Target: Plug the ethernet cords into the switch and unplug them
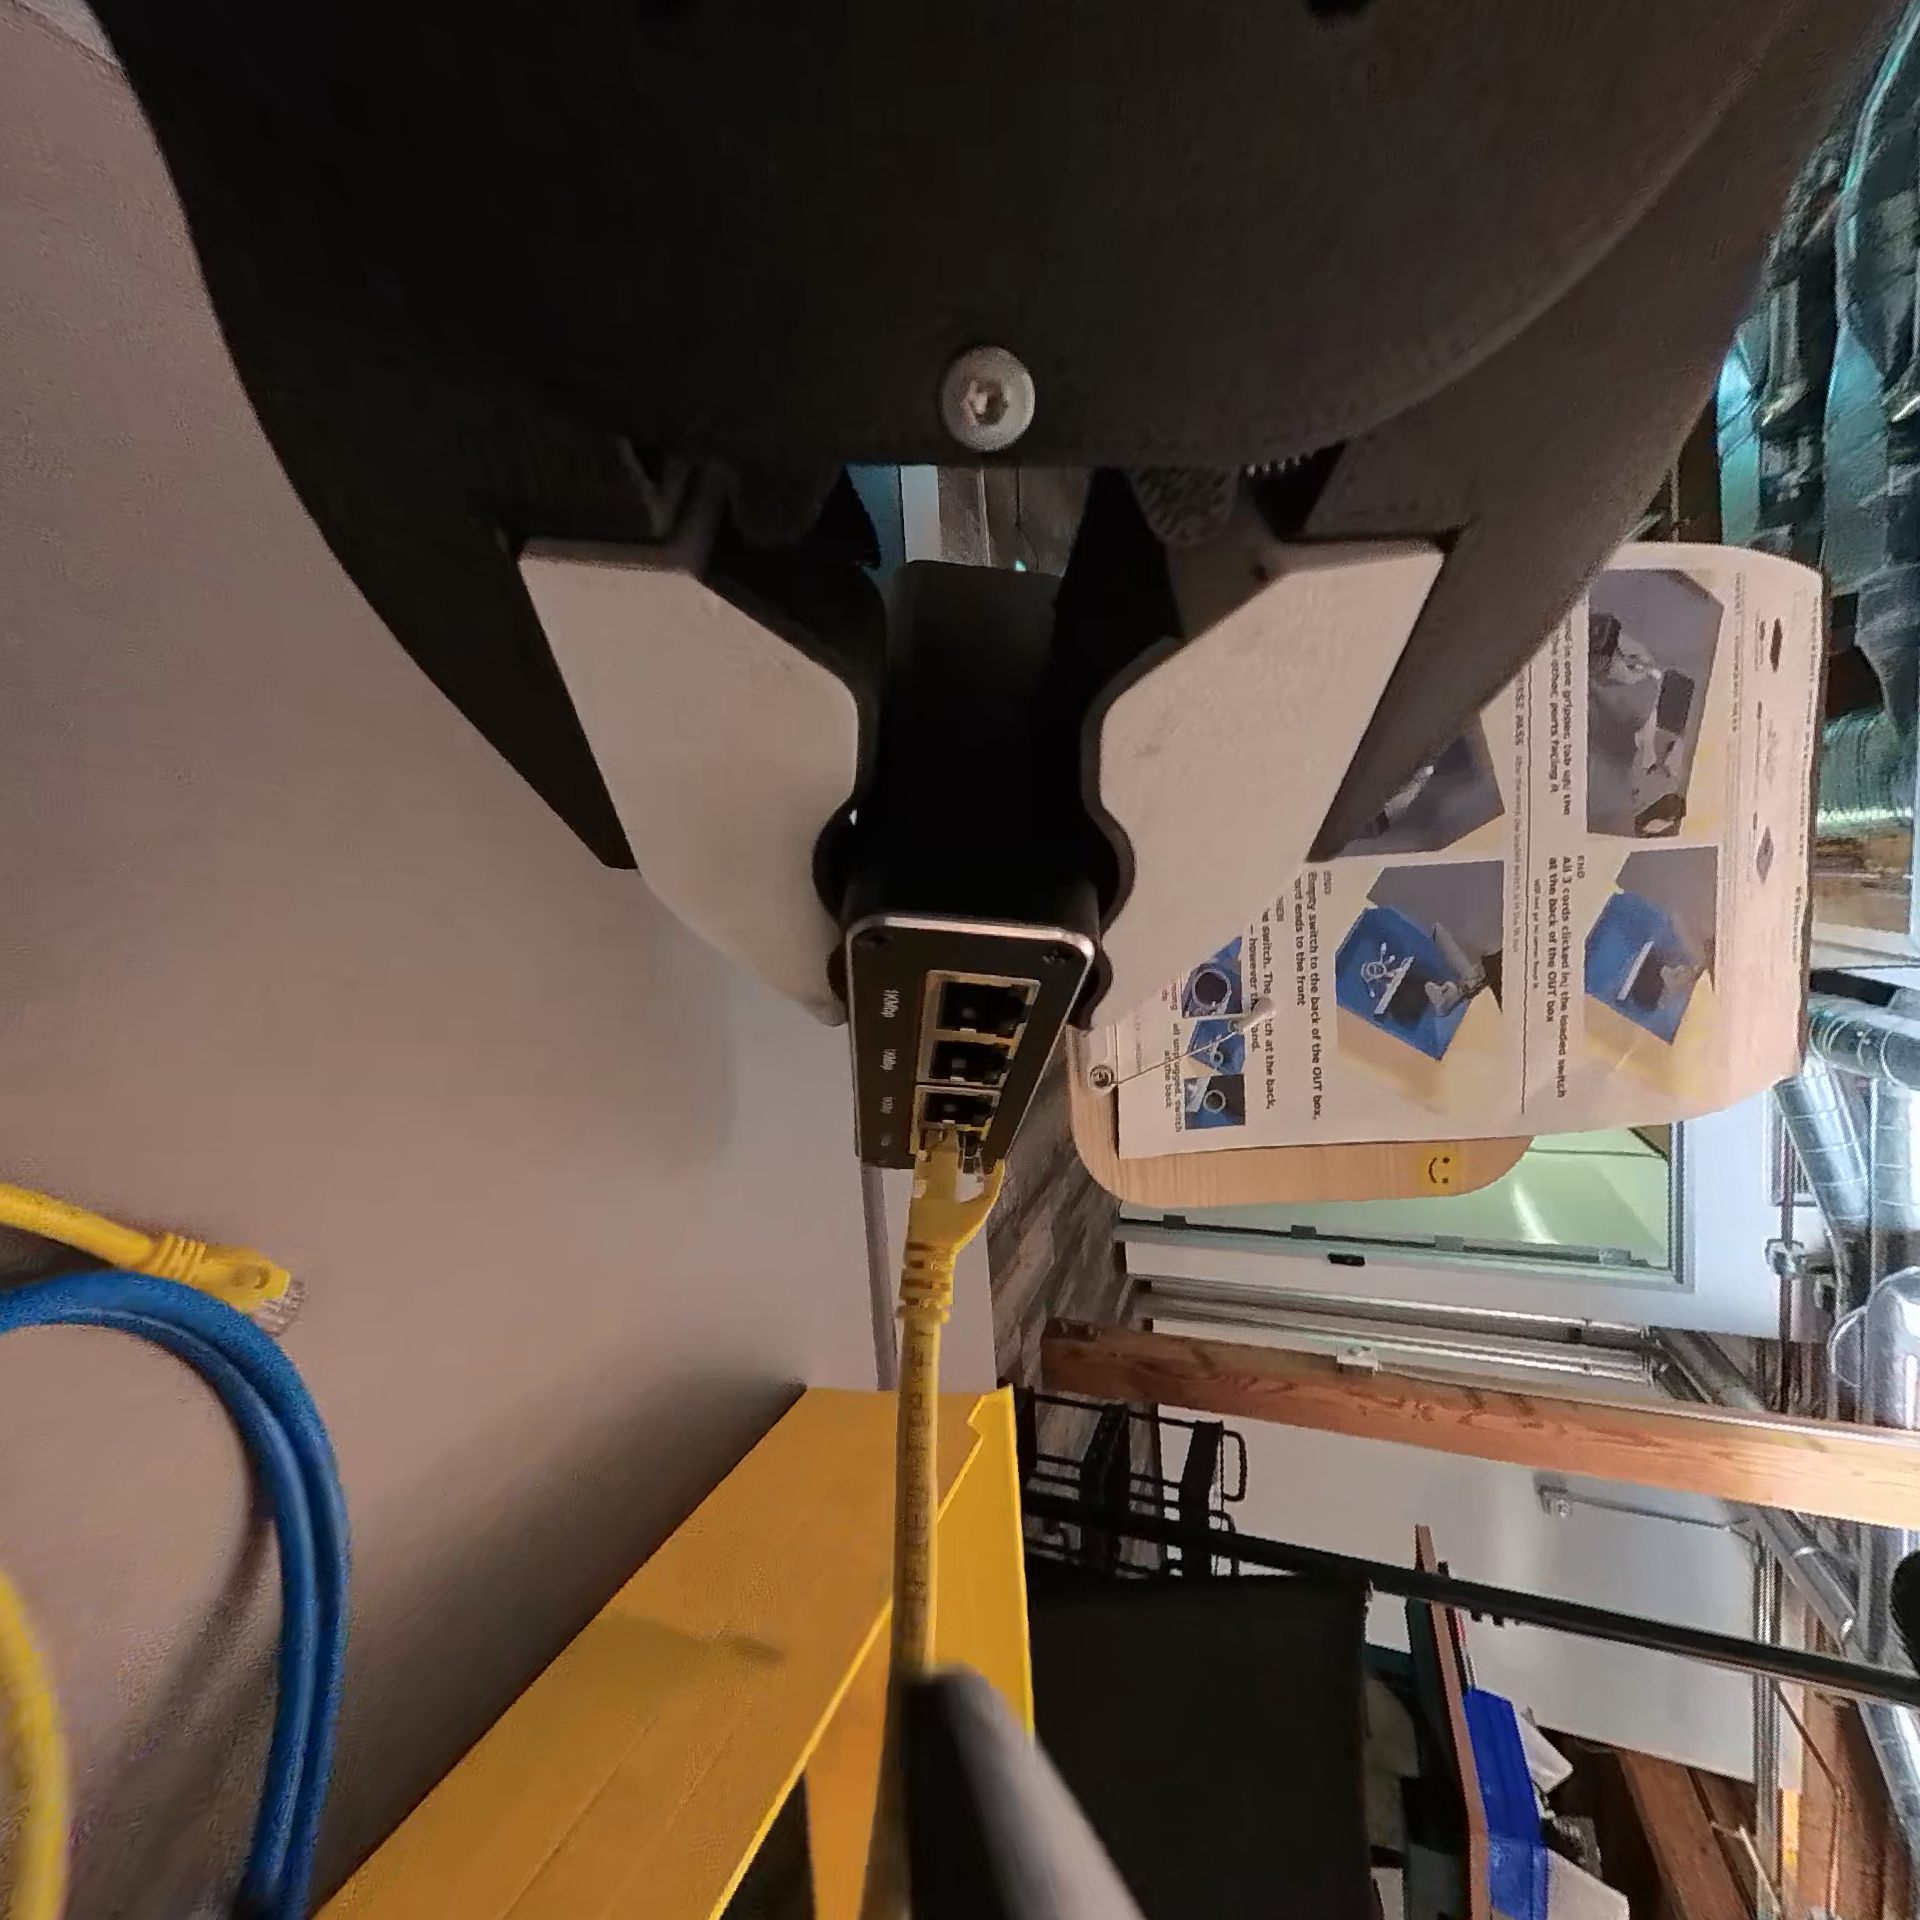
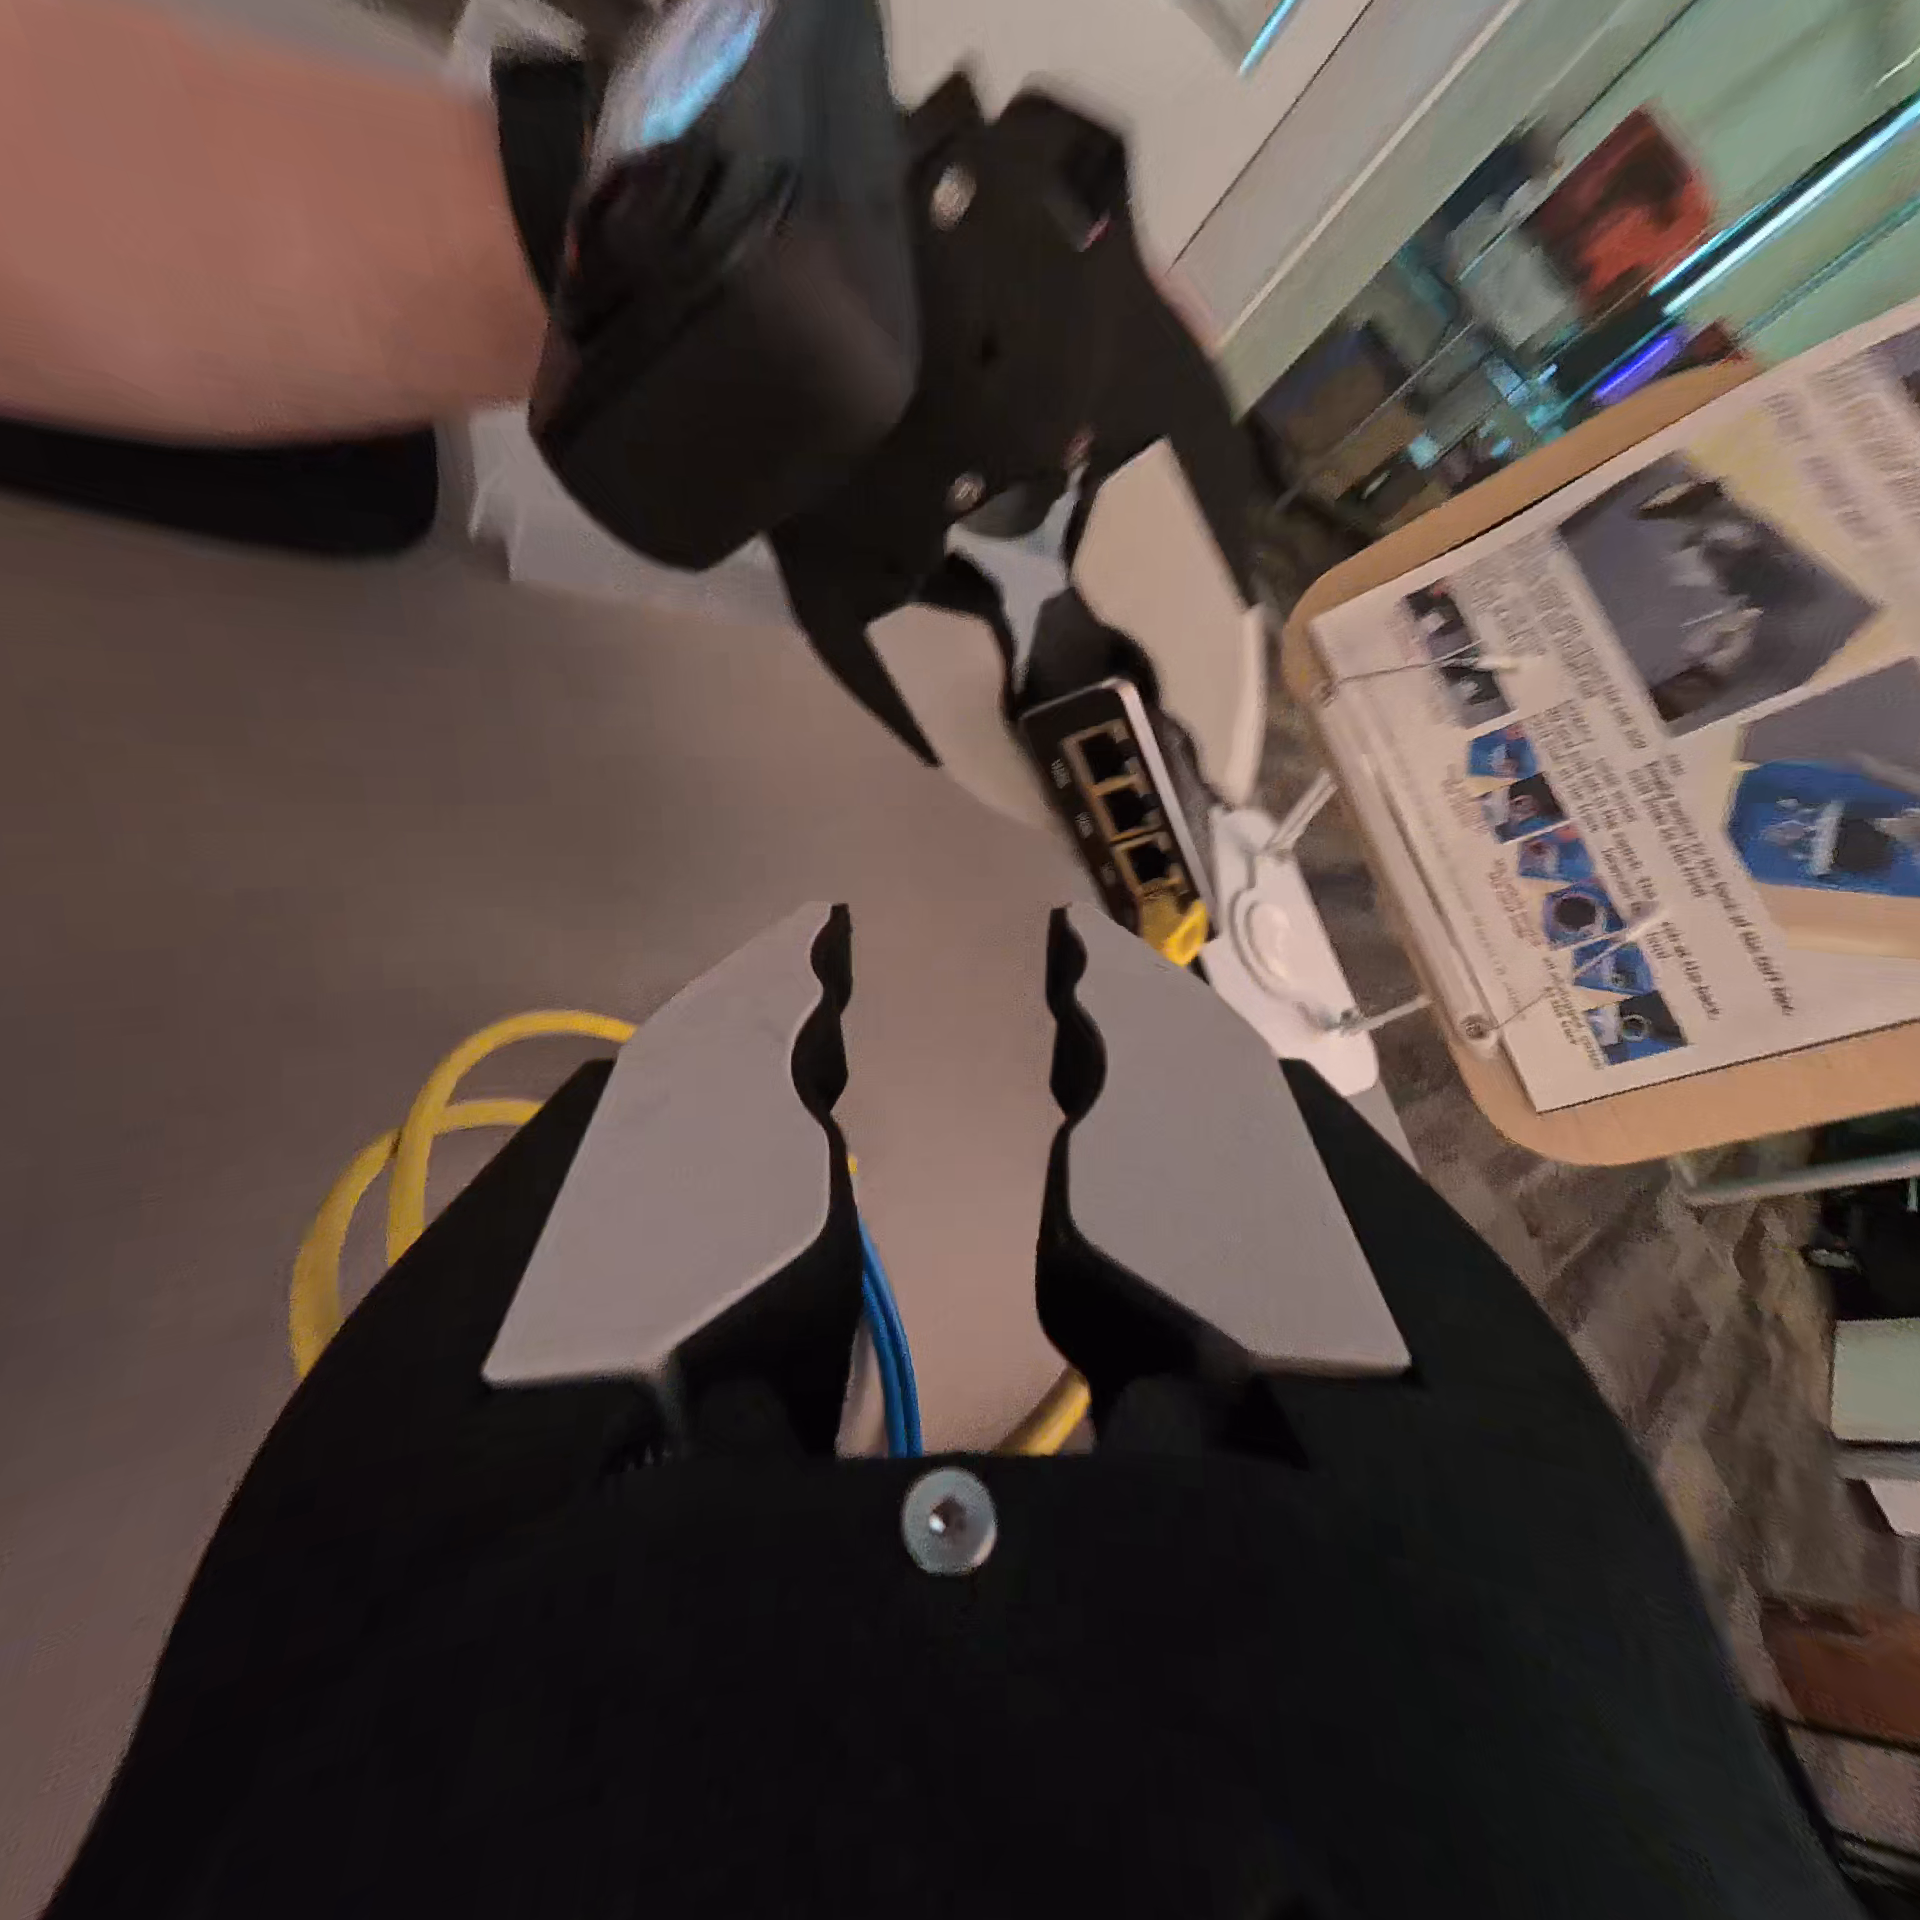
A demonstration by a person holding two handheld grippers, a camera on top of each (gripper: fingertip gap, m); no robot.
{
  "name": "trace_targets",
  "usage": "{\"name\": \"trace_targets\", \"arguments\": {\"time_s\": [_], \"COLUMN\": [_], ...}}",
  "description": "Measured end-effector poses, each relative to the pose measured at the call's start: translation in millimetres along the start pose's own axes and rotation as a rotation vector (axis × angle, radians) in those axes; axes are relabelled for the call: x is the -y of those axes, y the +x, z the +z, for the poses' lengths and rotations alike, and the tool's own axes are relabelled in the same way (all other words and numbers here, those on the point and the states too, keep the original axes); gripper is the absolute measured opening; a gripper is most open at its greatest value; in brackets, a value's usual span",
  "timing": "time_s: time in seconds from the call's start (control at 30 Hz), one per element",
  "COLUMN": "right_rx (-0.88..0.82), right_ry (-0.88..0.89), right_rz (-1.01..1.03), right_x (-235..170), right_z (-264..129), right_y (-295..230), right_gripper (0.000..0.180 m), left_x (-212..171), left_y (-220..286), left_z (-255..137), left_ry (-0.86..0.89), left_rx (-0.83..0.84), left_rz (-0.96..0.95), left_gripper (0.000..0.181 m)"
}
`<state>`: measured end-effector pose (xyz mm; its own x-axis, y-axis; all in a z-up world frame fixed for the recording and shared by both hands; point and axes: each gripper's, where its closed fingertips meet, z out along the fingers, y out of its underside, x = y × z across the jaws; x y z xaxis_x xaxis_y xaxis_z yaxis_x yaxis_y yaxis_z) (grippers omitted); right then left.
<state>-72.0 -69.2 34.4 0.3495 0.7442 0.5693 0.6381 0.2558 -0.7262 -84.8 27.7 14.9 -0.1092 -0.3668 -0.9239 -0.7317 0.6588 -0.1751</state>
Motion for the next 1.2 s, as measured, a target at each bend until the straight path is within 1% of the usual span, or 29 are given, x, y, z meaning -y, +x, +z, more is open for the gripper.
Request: {"name": "trace_targets", "arguments": {"time_s": [0.03,0.1,0.17,0.2,0.27,0.33,0.37,0.43,0.5,0.53,0.6,0.63,0.7,0.77,0.87,1.0,1.03,1.1,1.2], "right_rx": [-0.023,-0.078,-0.167,-0.173,-0.099,0.042,0.121,0.201,0.284,0.292,0.304,0.263,0.242,0.218,0.127,0.044,0.031,0.005,-0.072], "right_ry": [0.055,0.155,0.275,0.325,0.319,0.239,0.173,-0.022,-0.209,-0.296,-0.39,-0.398,-0.41,-0.376,-0.278,-0.226,-0.186,-0.113,-0.088], "right_rz": [0.018,0.081,0.162,0.189,0.191,0.179,0.185,0.208,0.189,0.171,0.113,0.102,0.089,0.097,0.125,0.195,0.21,0.264,0.288], "right_x": [5.9,17.9,30.5,33.9,24.7,-2.9,-23.2,-73.3,-119.2,-138.6,-163.3,-167.7,-168.7,-156.6,-129.6,-110.1,-102.5,-89.2,-82.6], "right_z": [-7.9,-26.7,-52.4,-65.0,-80.1,-84.7,-83.1,-70.5,-54.5,-46.6,-33.0,-25.9,-22.8,-24.3,-33.9,-54.0,-58.9,-68.0,-81.1], "right_y": [3.1,12.1,27.1,28.6,14.9,-16.3,-36.1,-69.2,-105.6,-117.1,-133.3,-131.4,-125.8,-116.8,-91.1,-63.1,-58.0,-47.8,-30.7], "right_gripper": [0.038,0.039,0.038,0.034,0.032,0.041,0.044,0.046,0.043,0.043,0.041,0.026,0.012,0.006,0.005,0.006,0.006,0.006,0.005], "left_x": [1.8,1.2,2.9,3.2,2.0,-1.4,-2.8,-4.6,-5.7,-6.1,-6.9,-7.3,-8.6,-10.2,-12.0,-17.4,-17.2,-13.9,-2.3], "left_y": [1.5,5.0,8.5,9.6,10.0,9.4,9.6,8.6,8.4,8.5,9.0,9.1,9.5,10.1,12.6,13.6,14.7,14.8,13.6], "left_z": [0.6,2.9,4.5,5.2,5.0,3.9,2.9,1.7,1.6,1.8,1.8,1.5,0.4,-0.7,-1.9,-4.6,-6.1,-9.0,-16.1], "left_ry": [0.008,-0.009,0.001,0.004,0.008,0.007,0.009,0.013,0.011,0.01,0.006,0.004,0.0,-0.001,0.007,0.006,0.015,0.039,0.103], "left_rx": [-0.006,-0.014,-0.021,-0.03,-0.034,-0.04,-0.046,-0.045,-0.047,-0.048,-0.049,-0.051,-0.055,-0.067,-0.094,-0.113,-0.127,-0.133,-0.147], "left_rz": [-0.001,0.023,0.038,0.028,0.025,0.02,0.019,0.018,0.015,0.016,0.018,0.017,0.018,0.014,0.002,-0.01,-0.017,-0.021,-0.046], "left_gripper": [0.037,0.037,0.037,0.037,0.037,0.037,0.037,0.037,0.037,0.037,0.036,0.037,0.036,0.037,0.037,0.036,0.036,0.036,0.036]}}
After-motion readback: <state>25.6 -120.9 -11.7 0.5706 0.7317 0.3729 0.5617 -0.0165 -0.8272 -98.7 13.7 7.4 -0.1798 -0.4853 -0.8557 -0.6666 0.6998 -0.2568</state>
